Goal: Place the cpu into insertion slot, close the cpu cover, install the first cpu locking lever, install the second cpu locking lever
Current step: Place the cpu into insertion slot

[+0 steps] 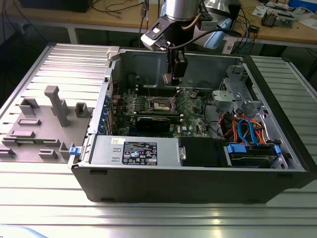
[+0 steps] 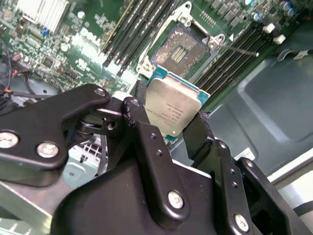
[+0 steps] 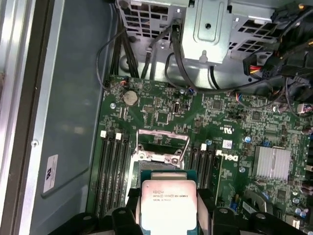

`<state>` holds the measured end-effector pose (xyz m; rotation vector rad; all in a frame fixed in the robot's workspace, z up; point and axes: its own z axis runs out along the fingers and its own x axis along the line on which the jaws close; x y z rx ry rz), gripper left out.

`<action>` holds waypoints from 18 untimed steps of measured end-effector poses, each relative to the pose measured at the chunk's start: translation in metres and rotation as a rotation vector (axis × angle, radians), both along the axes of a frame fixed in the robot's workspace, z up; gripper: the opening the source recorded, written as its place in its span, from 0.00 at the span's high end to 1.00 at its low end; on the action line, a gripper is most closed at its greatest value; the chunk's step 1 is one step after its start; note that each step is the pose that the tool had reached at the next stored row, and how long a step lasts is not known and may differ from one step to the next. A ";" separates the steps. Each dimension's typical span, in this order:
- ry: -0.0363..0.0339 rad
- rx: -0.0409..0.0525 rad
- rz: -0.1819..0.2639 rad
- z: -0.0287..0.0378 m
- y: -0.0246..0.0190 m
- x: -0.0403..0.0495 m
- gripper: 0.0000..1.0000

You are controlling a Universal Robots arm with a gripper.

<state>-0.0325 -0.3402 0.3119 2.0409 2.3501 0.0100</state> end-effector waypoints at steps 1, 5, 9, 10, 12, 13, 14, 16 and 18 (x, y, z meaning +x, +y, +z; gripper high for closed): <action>0.0000 -0.0001 0.000 -0.0014 0.0000 -0.0019 0.46; 0.0000 -0.0002 -0.010 -0.0065 0.0003 -0.0039 0.46; 0.0001 -0.0002 -0.055 -0.0109 0.0004 -0.0041 0.46; 0.0003 -0.0003 -0.062 -0.0116 0.0004 -0.0042 0.46; 0.0011 -0.0002 -0.079 -0.0137 0.0004 -0.0044 0.46; 0.0025 -0.0002 -0.093 -0.0154 0.0005 -0.0045 0.46; 0.0037 -0.0003 -0.100 -0.0163 0.0005 -0.0047 0.46; 0.0067 -0.0005 -0.111 -0.0186 0.0005 -0.0051 0.46; 0.0106 -0.0007 -0.122 -0.0213 0.0005 -0.0054 0.46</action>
